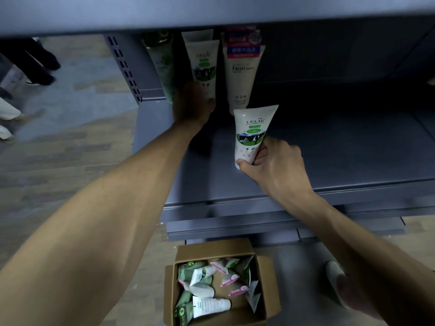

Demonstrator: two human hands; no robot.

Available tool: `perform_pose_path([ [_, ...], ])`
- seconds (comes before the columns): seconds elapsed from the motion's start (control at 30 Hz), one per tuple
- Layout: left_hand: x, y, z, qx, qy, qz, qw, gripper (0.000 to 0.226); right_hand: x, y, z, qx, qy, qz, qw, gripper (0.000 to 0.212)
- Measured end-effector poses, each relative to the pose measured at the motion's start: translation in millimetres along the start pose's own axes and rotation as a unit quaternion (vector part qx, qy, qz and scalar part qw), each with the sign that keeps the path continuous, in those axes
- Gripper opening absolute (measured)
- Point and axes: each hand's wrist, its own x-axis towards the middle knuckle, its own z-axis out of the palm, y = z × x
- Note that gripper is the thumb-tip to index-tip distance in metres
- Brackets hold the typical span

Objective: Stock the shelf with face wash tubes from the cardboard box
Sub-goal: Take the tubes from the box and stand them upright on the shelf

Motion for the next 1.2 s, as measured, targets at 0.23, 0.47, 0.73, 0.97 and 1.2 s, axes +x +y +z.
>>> perform_pose_path([
  [0.23, 1, -1, 2, -0.007, 0.004, -0.013, 1.000, 0.055, 5, -3, 3, -0.011, 0.002, -0.007, 1.000, 0.035],
  [0.47, 0, -5, -2, -0.011, -0.002, -0.025, 1.000, 0.058, 4, -5, 4, -0.005, 0.003, -0.007, 1.000, 0.033],
  [0.73, 3, -6, -1, 0.002, -0.005, -0.024, 1.000, 0.060, 6, -2, 10, 0.007, 0.005, 0.005, 1.000, 0.035],
  [0.97, -15, -14, -10, 0.062, -0.034, 0.018, 0.997, 0.064, 5, -6, 6, -0.013, -0.001, 0.005, 1.000, 0.034],
  [1.2, -43, -30, -37, 0.191, -0.049, 0.114, 0.974, 0.048, 19, -24, 8, 0.021, -0.018, 0.011, 1.000, 0.032],
])
